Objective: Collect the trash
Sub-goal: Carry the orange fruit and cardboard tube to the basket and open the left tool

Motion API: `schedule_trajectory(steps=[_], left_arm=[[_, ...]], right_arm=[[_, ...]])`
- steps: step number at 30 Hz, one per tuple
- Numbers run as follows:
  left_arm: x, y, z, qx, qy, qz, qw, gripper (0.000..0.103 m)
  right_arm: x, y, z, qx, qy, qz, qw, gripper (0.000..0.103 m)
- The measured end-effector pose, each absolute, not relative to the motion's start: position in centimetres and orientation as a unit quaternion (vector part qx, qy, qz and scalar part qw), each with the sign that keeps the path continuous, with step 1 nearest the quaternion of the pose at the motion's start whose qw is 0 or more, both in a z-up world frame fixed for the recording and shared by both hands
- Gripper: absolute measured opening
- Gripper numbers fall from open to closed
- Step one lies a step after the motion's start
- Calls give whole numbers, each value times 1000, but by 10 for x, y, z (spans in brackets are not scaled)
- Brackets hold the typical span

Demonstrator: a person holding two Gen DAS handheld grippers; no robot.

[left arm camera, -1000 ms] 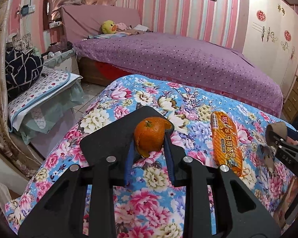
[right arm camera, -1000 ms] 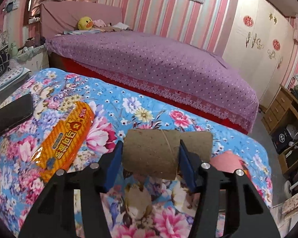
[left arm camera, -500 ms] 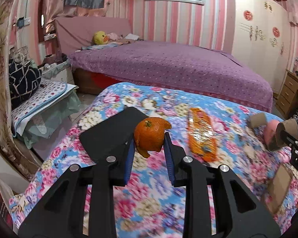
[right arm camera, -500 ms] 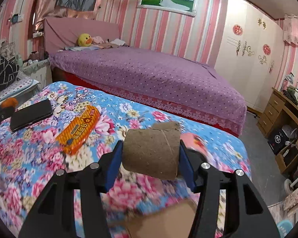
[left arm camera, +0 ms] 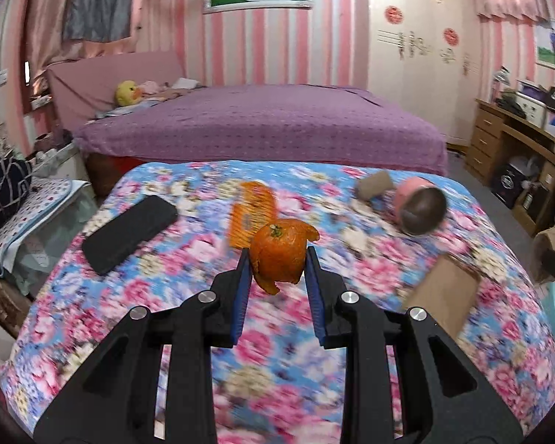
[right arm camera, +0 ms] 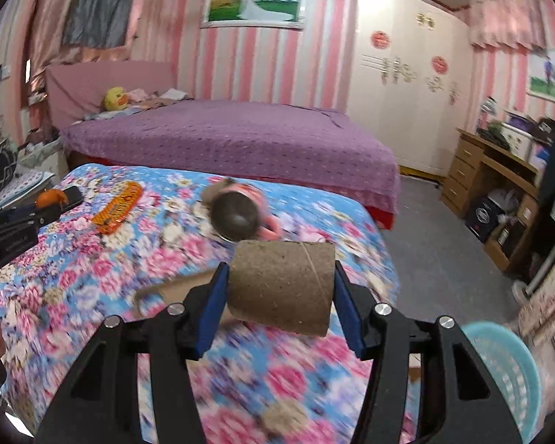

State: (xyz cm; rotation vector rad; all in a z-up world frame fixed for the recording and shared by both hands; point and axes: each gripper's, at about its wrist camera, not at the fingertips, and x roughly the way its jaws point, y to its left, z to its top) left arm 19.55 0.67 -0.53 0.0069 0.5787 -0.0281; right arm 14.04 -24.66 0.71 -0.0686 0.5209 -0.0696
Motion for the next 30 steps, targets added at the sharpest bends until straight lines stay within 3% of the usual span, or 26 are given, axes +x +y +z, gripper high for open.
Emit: schedule_trajectory(steps=[30], left_arm=[[132, -128, -10, 34, 255, -77, 963, 27]], right_arm=[[77, -377, -10, 23, 233, -95, 968, 54]])
